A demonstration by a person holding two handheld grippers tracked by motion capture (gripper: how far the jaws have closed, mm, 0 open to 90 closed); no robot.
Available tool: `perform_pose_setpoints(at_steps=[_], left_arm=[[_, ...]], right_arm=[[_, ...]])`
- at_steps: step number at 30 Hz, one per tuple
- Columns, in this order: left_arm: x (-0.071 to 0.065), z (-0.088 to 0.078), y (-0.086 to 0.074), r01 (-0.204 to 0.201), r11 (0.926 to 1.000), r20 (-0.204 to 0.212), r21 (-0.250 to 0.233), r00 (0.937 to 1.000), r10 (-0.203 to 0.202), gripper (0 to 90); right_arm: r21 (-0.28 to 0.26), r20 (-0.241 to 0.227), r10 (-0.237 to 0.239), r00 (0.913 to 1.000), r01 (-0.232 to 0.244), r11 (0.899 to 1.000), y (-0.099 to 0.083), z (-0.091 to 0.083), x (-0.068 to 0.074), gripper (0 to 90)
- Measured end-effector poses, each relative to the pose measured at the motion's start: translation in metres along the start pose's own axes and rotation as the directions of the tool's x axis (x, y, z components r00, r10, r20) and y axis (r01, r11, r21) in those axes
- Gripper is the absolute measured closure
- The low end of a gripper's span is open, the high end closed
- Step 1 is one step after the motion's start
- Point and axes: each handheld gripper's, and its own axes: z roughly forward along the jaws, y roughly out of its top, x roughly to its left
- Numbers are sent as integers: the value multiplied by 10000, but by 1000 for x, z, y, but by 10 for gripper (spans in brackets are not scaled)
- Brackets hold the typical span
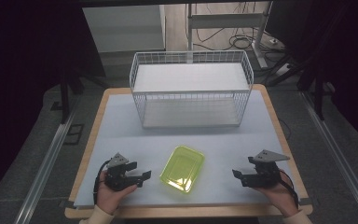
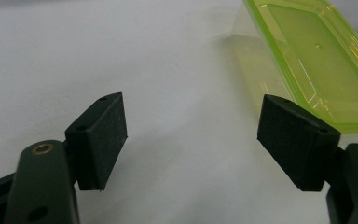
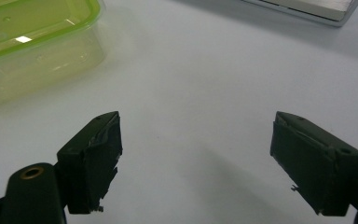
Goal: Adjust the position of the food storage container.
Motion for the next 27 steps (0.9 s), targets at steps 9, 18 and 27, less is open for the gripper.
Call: perform_pose_setpoints(at_steps=[9, 18, 27], left_arm=[[-3, 0, 1, -25, 10000, 35, -34, 10000, 25, 235], [-1, 0, 1, -2, 10000, 10, -10, 10000, 2, 234], [-1, 1, 0, 0, 10000, 47, 27, 10000, -1, 234]], right_arm=[[-176, -190, -520, 9985, 516, 9985, 1, -6, 4, 278], [309, -1009, -1664, 9809, 1702, 9849, 4, -8, 10, 828], [385, -1945, -2549, 9472, 2670, 9629, 9, -4, 36, 897]])
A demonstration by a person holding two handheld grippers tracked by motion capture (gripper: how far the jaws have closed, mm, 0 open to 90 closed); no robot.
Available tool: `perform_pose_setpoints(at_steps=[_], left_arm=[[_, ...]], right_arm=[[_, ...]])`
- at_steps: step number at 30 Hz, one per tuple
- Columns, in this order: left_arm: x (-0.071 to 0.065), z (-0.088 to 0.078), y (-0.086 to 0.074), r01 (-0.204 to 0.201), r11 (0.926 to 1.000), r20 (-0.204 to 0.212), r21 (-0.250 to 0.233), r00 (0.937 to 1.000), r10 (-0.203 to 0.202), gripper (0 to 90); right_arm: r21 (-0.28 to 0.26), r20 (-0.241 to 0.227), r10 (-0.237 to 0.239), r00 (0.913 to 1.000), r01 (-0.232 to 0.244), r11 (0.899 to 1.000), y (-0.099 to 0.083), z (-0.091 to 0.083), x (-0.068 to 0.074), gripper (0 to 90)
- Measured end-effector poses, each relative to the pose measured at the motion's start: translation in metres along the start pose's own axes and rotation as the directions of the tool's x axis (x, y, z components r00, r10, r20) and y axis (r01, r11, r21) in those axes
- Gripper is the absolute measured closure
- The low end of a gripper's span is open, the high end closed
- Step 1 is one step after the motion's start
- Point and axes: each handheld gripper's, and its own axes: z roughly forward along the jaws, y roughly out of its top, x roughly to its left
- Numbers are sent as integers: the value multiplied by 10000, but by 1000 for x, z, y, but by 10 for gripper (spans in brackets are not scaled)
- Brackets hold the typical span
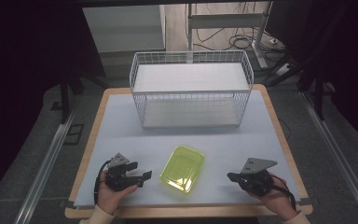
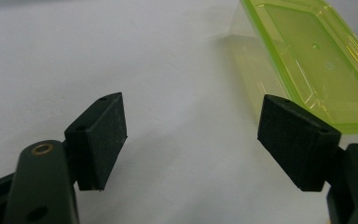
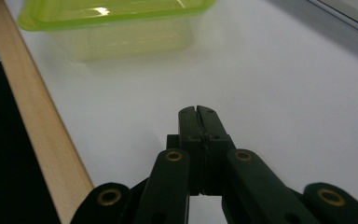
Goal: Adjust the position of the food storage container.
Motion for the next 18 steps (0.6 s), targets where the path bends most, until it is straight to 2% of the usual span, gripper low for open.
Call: perform_pose_setpoints(at_steps=[4, 5, 9, 11, 16, 17, 18], left_arm=[[-1, -1, 0, 0, 10000, -8, -55, 10000, 0, 234], [-2, -1, 1, -27, 10000, 2, -84, 10000, 27, 234], [-1, 0, 1, -53, 10000, 21, -2, 10000, 53, 234], [0, 0, 0, -42, 10000, 26, 11, 10000, 42, 234], [1, -1, 0, 2, 10000, 1, -41, 10000, -2, 234], [1, -1, 1, -18, 10000, 16, -40, 10000, 18, 235], [1, -1, 1, -26, 10000, 30, -43, 10000, 26, 235]], right_arm=[[-12, -309, -86, 9995, 86, 10000, 4, 6, 9, 896], [-6, -473, -143, 9988, 142, 9999, 7, 9, 15, 897], [82, -728, -342, 9968, 349, 9994, 10, 16, 22, 897], [69, -1061, -493, 9931, 503, 9987, 15, 24, 28, 896], [170, -1396, -690, 9878, 721, 9973, 22, 35, 40, 897], [238, -1492, -936, 9844, 982, 9949, 25, 40, 46, 897], [238, -1492, -936, 9844, 982, 9949, 25, 40, 46, 897]])
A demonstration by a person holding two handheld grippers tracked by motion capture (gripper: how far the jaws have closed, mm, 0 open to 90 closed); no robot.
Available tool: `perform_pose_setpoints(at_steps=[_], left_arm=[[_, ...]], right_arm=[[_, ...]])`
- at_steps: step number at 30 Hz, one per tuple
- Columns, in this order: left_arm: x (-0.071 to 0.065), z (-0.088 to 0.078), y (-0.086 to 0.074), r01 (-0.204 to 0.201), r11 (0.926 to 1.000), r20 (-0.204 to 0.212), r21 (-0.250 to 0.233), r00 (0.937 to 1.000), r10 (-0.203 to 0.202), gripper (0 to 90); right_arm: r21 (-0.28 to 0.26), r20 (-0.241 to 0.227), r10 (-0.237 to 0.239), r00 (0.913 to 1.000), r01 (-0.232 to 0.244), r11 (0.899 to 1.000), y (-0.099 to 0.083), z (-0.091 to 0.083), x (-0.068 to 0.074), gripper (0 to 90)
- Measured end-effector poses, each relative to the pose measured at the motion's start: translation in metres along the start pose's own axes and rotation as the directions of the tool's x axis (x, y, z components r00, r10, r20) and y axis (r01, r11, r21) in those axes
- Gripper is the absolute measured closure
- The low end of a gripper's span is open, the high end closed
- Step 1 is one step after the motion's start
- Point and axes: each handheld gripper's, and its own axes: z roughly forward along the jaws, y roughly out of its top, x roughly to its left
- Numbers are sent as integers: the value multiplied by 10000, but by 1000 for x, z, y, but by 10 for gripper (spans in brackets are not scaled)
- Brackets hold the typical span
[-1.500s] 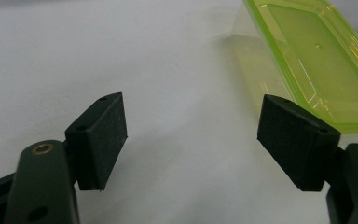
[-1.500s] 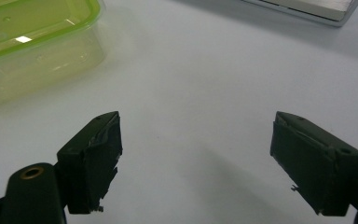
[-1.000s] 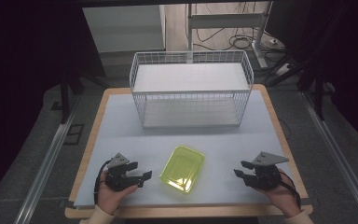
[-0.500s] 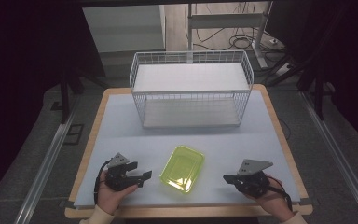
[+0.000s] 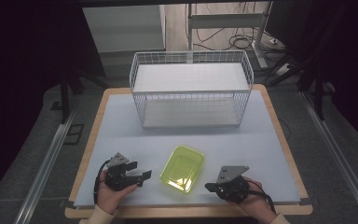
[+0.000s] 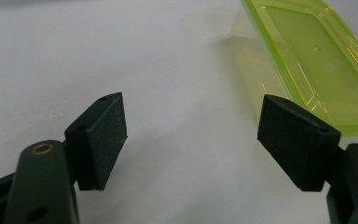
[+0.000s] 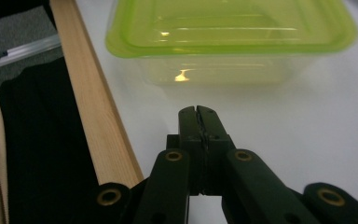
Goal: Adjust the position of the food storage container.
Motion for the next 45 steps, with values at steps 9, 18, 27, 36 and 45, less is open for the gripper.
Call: perform_pose_setpoints(at_steps=[9, 18, 27, 36, 45], left_arm=[[-1, 0, 0, 11, 10000, 11, -33, 10000, -11, 234], [-1, -1, 0, 45, 10000, 32, -60, 10000, -45, 234], [0, -2, 1, 156, 9998, 102, -128, 9998, -155, 233], [3, -3, 1, 211, 9997, 59, -131, 9998, -211, 234], [4, -5, 1, 250, 9995, 45, -171, 9997, -249, 233]], right_arm=[[87, -260, -172, 9995, 174, 9998, 10, 18, 9, 897], [251, -401, -424, 9983, 434, 9987, 18, 34, 16, 897], [364, -370, -532, 9979, 546, 9978, 21, 44, 20, 897], [416, -431, -655, 9969, 673, 9969, 26, 52, 26, 897], [328, -438, -715, 9965, 730, 9968, 34, 61, 31, 897]])
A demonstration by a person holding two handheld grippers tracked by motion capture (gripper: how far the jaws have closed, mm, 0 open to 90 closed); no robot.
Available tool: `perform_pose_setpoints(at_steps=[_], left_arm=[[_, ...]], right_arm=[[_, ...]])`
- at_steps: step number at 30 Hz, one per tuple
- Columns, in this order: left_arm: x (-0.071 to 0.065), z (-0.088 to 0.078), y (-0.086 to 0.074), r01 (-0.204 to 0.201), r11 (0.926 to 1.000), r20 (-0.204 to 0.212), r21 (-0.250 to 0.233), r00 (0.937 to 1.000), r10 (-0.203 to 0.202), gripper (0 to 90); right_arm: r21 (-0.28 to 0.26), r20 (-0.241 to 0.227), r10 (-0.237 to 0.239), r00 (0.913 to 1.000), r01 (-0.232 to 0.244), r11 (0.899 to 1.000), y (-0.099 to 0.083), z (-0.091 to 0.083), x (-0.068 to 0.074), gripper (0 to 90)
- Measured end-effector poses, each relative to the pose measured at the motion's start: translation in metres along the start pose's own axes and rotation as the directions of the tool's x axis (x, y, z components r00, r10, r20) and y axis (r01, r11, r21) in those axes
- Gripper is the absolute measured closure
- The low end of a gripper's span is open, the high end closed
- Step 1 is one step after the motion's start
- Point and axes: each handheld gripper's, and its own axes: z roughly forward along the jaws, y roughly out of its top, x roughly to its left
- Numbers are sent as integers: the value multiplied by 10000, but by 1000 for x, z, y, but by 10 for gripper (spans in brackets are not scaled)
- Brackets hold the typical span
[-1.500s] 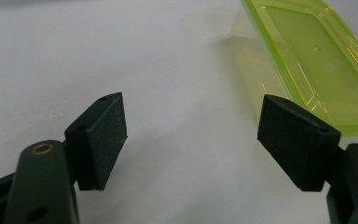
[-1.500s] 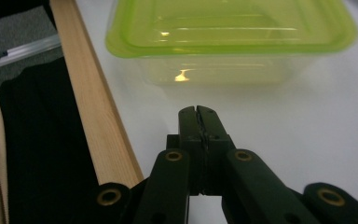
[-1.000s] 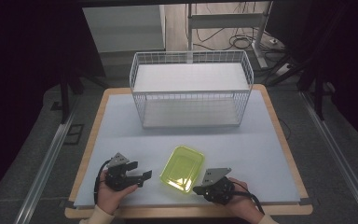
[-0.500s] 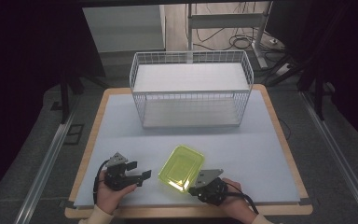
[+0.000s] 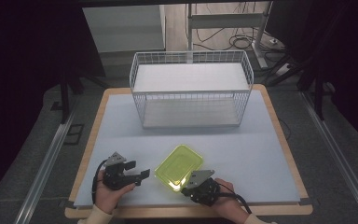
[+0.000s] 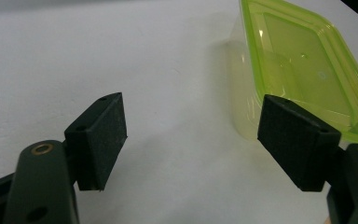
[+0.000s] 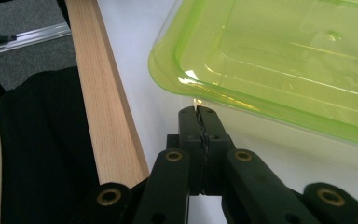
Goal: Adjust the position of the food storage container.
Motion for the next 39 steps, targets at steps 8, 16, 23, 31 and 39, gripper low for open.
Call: perform_pose_setpoints(at_steps=[8, 16, 23, 31, 39], left_arm=[[2, -2, 1, 56, 9999, -78, -91, 10000, -56, 234], [3, -2, 0, 57, 10000, -101, -76, 9999, -58, 233], [4, -3, 0, 99, 9999, -93, -115, 9999, -101, 234], [5, -4, 1, 107, 9999, -105, -136, 9999, -108, 233], [6, -4, 0, 201, 9996, -142, -209, 9997, -204, 235]], right_arm=[[-87, 135, 86, 9999, -84, 9999, 9, 13, 3, 897], [-183, 165, 117, 9998, -114, 9998, 21, 30, 8, 897], [-327, 143, 197, 9997, -192, 9993, 30, 43, 10, 897], [-413, -8, 307, 9995, -307, 9987, 36, 47, 12, 897], [-840, -169, 800, 9967, -811, 9932, 21, 9, 5, 897]])
